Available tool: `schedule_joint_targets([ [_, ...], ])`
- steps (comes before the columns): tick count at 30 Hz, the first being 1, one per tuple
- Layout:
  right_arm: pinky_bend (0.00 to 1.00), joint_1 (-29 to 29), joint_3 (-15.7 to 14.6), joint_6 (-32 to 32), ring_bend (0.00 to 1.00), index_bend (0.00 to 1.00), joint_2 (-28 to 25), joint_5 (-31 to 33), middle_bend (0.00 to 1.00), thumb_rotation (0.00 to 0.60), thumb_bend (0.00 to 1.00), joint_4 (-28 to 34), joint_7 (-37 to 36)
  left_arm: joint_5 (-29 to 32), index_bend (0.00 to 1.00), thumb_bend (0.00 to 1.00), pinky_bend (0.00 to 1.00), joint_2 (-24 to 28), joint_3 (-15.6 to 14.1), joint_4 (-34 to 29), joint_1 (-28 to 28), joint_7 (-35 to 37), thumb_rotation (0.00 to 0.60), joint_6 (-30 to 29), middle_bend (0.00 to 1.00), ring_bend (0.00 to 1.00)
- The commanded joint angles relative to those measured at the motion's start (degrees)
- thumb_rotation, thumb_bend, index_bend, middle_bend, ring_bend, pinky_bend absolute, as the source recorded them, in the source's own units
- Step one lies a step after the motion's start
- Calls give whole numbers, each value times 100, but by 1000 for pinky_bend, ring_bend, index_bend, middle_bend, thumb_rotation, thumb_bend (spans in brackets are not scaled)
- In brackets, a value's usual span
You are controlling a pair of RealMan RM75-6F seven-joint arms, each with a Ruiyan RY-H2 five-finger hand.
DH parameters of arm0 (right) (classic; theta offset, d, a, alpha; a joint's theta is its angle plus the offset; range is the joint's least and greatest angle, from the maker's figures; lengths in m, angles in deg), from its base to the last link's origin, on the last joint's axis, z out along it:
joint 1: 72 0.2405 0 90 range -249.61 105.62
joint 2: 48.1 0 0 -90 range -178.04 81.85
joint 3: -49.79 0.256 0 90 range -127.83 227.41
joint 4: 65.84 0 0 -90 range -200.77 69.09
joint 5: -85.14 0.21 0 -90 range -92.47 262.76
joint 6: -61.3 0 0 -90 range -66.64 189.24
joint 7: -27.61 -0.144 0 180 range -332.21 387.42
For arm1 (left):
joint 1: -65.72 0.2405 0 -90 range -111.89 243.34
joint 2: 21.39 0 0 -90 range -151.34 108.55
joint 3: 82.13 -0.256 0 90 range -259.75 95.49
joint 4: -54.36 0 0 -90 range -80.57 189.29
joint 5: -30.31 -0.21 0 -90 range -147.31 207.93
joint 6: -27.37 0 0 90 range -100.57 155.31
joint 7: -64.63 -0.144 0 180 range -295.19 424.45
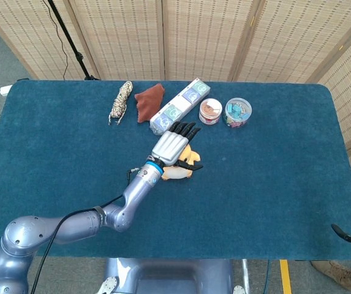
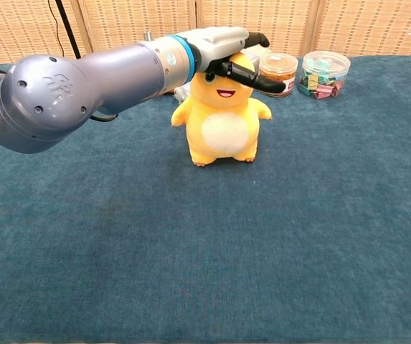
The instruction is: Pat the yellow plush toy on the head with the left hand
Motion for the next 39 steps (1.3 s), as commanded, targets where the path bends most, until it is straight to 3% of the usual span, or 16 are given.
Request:
schedule_joint_targets([
  [1, 0, 3, -6, -14, 0, 0, -2, -5, 0, 600, 0, -3, 1, -3, 0, 0, 0, -165, -86, 285, -28, 146, 145, 152, 0, 0],
  [10, 0, 19, -13, -61, 0, 0, -10, 6, 0, 600, 0, 1, -14, -314, 0, 0, 0, -437, -159, 889, -70, 580, 144, 264, 0, 0],
  [24, 0, -9, -25, -11, 0, 0, -47, -26, 0, 600, 0, 25, -70, -531, 0, 0, 0, -185, -50, 461, 8, 627, 141, -90, 0, 0],
  [31, 0, -32, -51, 68, 0, 0, -61, -131, 0, 600, 0, 37, -105, -764, 0, 0, 0, 747, 217, -1011, 344, 511, 140, -854, 0, 0],
  [39, 0, -68, -88, 214, 0, 0, -82, -312, 0, 600, 0, 110, -105, -895, 0, 0, 0, 2565, 245, -3406, 1346, 255, 139, -1732, 0, 0],
])
